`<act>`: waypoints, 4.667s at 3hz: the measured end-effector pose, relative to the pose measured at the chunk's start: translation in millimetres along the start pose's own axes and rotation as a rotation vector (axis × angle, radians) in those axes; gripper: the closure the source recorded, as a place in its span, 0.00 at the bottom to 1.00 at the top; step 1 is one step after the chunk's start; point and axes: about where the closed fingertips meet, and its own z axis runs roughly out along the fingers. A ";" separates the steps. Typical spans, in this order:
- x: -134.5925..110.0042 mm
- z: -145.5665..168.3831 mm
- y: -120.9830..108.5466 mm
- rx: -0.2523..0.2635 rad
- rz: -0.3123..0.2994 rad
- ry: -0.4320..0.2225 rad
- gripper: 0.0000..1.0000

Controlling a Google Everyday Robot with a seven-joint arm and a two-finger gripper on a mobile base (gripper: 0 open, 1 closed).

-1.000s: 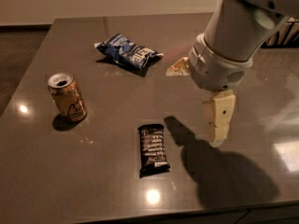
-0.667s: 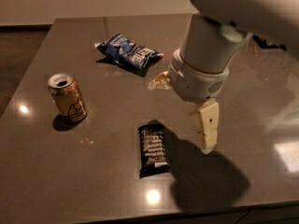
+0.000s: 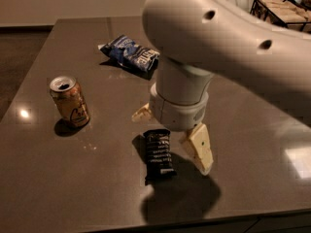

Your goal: Move rxbar chocolate near blue chip bag

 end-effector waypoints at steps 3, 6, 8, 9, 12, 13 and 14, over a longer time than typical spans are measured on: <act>-30.6 28.2 -14.0 -0.084 -0.194 0.038 0.17; -8.6 20.0 -21.6 -0.075 -0.155 0.044 0.95; 32.1 -1.2 -80.8 0.061 0.069 0.173 1.00; 64.3 -12.8 -119.7 0.140 0.196 0.222 1.00; 124.8 -28.4 -181.6 0.257 0.413 0.330 0.82; 141.1 -28.1 -188.4 0.263 0.476 0.359 0.58; 154.6 -28.3 -190.9 0.272 0.543 0.351 0.35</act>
Offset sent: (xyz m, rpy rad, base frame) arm -0.0150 0.0400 -0.0307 -0.1082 0.0162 0.2410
